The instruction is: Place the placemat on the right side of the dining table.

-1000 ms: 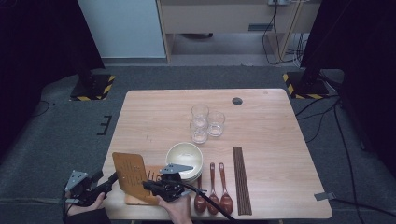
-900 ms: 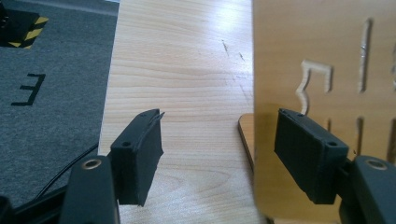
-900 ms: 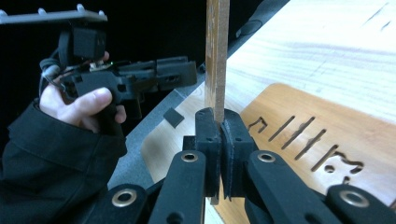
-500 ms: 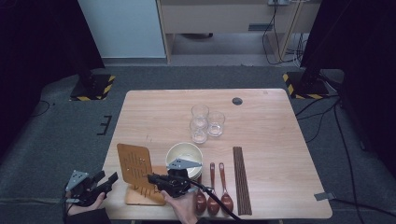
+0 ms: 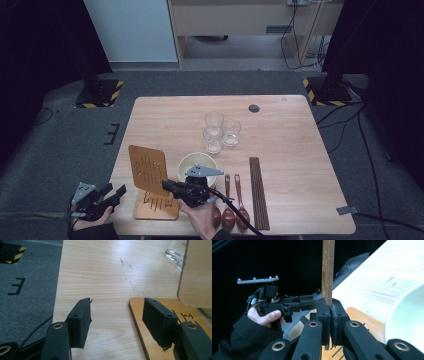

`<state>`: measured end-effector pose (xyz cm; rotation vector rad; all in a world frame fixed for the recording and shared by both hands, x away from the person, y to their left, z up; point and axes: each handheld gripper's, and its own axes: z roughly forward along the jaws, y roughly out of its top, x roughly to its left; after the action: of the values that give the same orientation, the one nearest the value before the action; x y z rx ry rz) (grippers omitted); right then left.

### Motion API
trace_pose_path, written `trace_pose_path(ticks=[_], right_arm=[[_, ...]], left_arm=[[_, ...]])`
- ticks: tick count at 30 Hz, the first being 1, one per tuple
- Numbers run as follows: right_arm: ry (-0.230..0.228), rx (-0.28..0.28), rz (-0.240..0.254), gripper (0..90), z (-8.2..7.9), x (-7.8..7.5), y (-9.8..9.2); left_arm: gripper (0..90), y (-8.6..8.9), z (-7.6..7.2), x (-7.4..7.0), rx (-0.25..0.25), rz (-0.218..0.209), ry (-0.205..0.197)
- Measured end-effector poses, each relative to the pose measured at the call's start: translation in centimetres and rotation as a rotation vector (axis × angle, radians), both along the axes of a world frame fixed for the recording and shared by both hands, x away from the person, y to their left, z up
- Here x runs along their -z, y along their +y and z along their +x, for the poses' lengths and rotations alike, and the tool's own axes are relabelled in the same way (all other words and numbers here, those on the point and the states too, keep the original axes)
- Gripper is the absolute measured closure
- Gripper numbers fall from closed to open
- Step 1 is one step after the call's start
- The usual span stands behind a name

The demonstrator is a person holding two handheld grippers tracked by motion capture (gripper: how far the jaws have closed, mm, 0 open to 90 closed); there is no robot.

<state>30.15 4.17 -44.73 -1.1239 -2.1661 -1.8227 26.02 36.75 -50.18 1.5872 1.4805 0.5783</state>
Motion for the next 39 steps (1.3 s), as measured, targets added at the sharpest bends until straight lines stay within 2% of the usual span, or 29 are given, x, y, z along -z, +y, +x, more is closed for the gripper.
trace_pose_path(ticks=[15, 39], right_arm=[[-0.019, 0.026, 0.036, 87.7, 1.0, -1.7, -1.5], [-0.043, 0.058, 0.086, 87.7, 2.2, -3.6, -3.9]], left_arm=[[38.7, -0.2, 0.2, 0.2, 0.006, 0.032, 0.012], [34.7, -0.4, 0.4, 0.5, 0.011, 0.040, 0.028]])
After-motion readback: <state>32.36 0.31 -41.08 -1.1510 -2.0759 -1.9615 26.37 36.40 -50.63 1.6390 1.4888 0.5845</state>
